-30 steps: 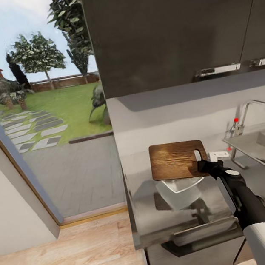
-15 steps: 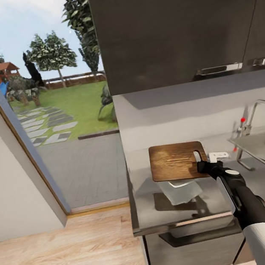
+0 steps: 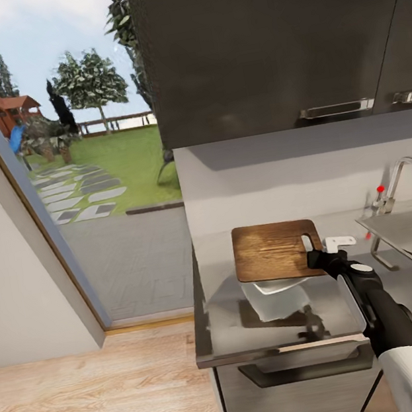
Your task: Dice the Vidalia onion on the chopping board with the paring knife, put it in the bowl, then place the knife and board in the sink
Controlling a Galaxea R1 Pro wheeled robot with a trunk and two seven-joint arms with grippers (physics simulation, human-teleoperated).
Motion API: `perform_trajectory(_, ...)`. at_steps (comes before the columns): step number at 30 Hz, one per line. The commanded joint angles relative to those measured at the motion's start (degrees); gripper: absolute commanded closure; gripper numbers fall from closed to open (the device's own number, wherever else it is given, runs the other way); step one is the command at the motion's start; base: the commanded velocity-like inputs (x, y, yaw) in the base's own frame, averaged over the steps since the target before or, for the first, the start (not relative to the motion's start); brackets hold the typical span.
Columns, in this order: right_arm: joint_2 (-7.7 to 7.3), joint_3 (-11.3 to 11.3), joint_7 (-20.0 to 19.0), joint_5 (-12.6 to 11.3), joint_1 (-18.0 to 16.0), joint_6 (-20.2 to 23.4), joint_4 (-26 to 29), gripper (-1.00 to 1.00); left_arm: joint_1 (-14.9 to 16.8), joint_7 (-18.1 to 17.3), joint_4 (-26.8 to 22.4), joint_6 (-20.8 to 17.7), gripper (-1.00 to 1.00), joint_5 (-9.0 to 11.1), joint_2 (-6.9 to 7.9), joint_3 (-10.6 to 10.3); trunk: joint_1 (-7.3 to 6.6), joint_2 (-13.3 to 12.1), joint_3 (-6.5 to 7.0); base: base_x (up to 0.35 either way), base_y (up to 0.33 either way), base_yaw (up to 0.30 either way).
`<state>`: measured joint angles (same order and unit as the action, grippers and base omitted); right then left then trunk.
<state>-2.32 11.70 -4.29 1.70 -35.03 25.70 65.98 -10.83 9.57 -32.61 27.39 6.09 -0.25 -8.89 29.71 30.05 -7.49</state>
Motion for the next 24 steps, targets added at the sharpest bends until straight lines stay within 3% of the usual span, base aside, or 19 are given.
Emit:
perform_trajectory(1, 0.02, 0.18, -0.31, 0.18, -0.04, 0.33, 0.16, 1.0, 0.01, 0.37, -0.08, 0.12, -1.0, 0.59, 0.05, -0.43, 0.03, 0.09, -0.1, 0.0, -0.133, 0.0)
perform_trajectory(10, 0.19, 1.64, 0.61, 0.24, -0.04, 0.41, 0.29, 1.0, 0.01, 0.37, -0.08, 0.12, -1.0, 0.59, 0.05, -0.43, 0.03, 0.09, -0.1, 0.0, -0.135, 0.0)
perform_trajectory(24, 0.21, 1.49, 1.79, 0.24, -0.04, 0.32, 0.29, 1.0, 0.01, 0.37, 0.0, 0.12, -1.0, 0.59, 0.01, -0.43, 0.03, 0.09, -0.1, 0.0, -0.11, 0.0)
